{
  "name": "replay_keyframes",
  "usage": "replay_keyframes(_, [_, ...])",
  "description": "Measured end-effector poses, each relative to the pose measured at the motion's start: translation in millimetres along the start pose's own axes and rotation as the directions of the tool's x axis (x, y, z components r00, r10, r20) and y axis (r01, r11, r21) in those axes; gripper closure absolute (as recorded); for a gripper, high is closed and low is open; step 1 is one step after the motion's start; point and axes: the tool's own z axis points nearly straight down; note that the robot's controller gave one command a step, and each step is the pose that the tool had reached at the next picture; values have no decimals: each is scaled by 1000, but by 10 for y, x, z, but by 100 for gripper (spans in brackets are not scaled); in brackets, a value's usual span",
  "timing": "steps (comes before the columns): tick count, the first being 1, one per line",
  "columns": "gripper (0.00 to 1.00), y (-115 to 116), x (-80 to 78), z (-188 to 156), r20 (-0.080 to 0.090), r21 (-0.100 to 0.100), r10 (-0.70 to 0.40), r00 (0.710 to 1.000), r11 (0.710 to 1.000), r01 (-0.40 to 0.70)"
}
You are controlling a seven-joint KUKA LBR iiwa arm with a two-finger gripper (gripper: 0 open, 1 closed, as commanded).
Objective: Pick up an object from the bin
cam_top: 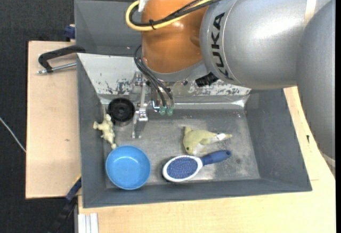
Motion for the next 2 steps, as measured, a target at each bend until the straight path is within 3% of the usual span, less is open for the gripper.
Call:
replay_keyframes(1, [0, 94, 583, 1470, 12, 4, -434, 901, 901, 434])
replay_keyframes(2, [0, 239, 651, 1169, 10, 10, -771, 637, 637, 771])
